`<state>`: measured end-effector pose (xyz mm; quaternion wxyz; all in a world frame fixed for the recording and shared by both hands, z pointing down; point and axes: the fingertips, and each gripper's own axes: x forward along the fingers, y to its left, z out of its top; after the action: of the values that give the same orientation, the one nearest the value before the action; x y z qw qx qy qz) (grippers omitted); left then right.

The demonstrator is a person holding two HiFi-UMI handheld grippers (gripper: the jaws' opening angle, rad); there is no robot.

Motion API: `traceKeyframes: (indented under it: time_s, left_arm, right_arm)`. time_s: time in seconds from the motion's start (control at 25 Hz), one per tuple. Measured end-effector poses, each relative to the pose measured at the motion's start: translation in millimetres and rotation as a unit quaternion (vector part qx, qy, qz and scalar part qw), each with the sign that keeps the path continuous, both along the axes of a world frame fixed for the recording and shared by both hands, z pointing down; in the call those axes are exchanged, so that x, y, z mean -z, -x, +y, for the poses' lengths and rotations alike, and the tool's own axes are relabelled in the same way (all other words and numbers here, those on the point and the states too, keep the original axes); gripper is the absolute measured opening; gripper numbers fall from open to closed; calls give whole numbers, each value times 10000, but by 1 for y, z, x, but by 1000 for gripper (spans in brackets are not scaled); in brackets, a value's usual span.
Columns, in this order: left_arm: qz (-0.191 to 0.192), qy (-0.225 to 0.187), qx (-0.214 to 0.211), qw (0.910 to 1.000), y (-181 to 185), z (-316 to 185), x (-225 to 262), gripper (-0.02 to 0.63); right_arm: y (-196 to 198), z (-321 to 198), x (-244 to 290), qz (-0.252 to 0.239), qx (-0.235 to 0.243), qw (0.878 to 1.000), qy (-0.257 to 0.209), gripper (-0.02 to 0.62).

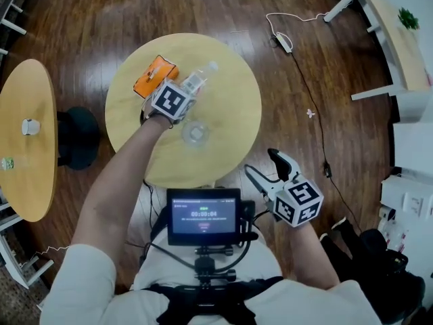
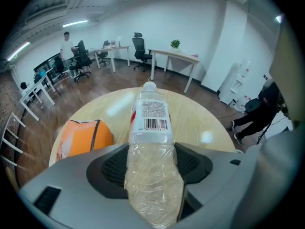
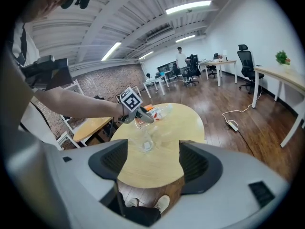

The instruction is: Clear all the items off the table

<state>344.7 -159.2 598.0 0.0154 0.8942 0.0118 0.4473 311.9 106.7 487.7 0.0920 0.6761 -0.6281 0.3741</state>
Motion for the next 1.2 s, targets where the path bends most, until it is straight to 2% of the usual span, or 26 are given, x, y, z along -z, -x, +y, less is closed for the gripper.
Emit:
traceKeyframes:
  time_s: [0.24, 0.44, 0.6, 0.76, 0.92, 1.08, 1.2]
  left_arm:
    - [738, -150, 385, 9964, 15, -9, 82, 287]
    - [1267, -238, 1127, 9852, 76, -24, 155, 287]
    - [1360, -515, 1890, 9711, 169, -46, 190, 287]
    - [1343, -553, 2531, 9565, 285, -68, 201, 287]
    - [1249, -617, 3385, 9306, 409, -90, 198, 287]
    - [1060, -616, 3973, 9095, 517, -114, 176, 287]
    - [888, -645, 4192, 9012, 587, -143, 157, 287]
  right_arm:
    - [7, -15, 12, 70, 364, 9992, -179, 350]
    - [15, -34, 33, 109, 857, 9952, -471, 350]
    - [38, -76, 55, 1, 1497, 9849, -864, 350]
    - [91, -116, 77, 132, 1943, 9754, -1033, 350]
    - [140, -150, 90, 295, 2412, 9637, -1110, 350]
    - [182, -173, 95, 449, 2569, 9598, -1040, 350]
    - [210, -194, 99, 565, 2483, 9621, -980, 349]
